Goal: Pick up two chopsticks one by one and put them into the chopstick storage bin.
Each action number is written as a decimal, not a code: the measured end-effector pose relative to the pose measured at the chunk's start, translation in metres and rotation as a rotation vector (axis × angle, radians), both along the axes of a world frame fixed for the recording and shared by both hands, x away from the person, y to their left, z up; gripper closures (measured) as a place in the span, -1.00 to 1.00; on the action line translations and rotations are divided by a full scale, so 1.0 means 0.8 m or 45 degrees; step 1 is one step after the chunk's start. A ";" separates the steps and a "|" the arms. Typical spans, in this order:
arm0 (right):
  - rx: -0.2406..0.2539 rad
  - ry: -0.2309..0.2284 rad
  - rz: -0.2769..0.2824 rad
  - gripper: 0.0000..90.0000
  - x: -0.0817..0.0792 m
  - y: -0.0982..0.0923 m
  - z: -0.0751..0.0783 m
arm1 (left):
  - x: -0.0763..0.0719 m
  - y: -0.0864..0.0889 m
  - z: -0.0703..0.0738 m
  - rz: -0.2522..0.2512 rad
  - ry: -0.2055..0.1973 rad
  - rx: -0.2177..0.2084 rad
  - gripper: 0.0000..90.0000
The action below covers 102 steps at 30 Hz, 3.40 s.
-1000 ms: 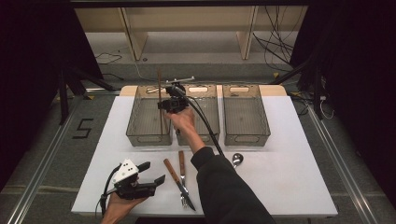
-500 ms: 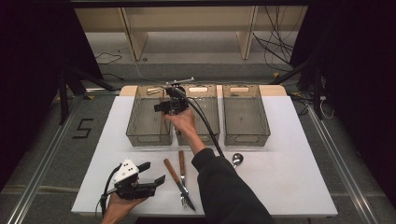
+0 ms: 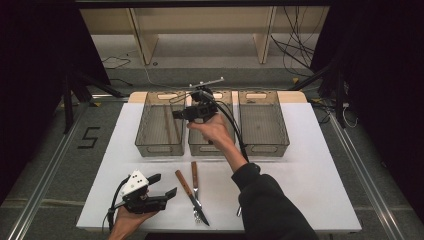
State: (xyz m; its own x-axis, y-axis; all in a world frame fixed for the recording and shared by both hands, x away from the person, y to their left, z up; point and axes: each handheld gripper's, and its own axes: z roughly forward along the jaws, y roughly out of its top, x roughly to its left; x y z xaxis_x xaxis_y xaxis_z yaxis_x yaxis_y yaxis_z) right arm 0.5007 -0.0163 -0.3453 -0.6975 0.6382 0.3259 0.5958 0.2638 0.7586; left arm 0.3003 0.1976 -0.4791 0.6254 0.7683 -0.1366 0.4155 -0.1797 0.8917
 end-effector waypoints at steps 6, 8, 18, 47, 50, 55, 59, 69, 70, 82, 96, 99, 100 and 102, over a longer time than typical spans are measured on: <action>-0.012 -0.035 0.024 -0.17 -0.029 -0.035 0.005 | 0.001 0.001 0.000 0.010 0.005 -0.014 -0.52; -0.020 -0.048 0.041 -0.19 -0.039 -0.044 0.004 | 0.001 0.002 -0.001 0.012 0.004 -0.014 -0.52; -0.105 -0.096 0.122 -0.27 -0.095 -0.090 -0.011 | 0.002 0.002 -0.001 0.012 0.013 -0.012 -0.53; -0.432 -0.033 0.139 0.05 -0.138 -0.185 -0.084 | 0.003 0.001 -0.002 0.015 0.012 -0.003 -0.53; -0.468 0.008 0.092 -0.06 -0.141 -0.187 -0.087 | 0.002 0.001 -0.002 0.012 0.012 0.000 -0.53; -0.538 0.044 -0.038 -0.14 -0.149 -0.187 -0.100 | 0.002 0.001 -0.002 0.011 0.015 -0.003 -0.53; -0.564 0.050 -0.116 -0.18 -0.158 -0.186 -0.111 | 0.002 0.000 -0.002 0.012 0.013 -0.004 -0.53; -0.583 0.071 -0.236 -0.26 -0.181 -0.185 -0.127 | 0.002 0.000 -0.002 0.011 0.014 -0.001 -0.53; -0.580 0.076 -0.238 -0.26 -0.184 -0.185 -0.129 | 0.002 0.000 -0.002 0.011 0.014 -0.001 -0.53; -0.616 0.084 -0.311 -0.26 -0.199 -0.172 -0.155 | 0.002 0.000 -0.002 0.013 0.013 -0.001 -0.53; -0.617 0.074 -0.342 -0.26 -0.201 -0.175 -0.155 | 0.004 0.000 -0.001 0.016 0.016 -0.002 -0.53; -0.617 0.079 -0.345 -0.26 -0.200 -0.174 -0.157 | 0.005 -0.002 -0.001 0.012 0.016 -0.003 -0.53; -0.627 0.076 -0.349 -0.26 -0.200 -0.173 -0.158 | 0.006 -0.003 -0.001 0.011 0.017 -0.002 -0.53; -0.627 0.086 -0.345 -0.26 -0.200 -0.174 -0.160 | 0.006 -0.004 -0.001 0.011 0.015 -0.001 -0.53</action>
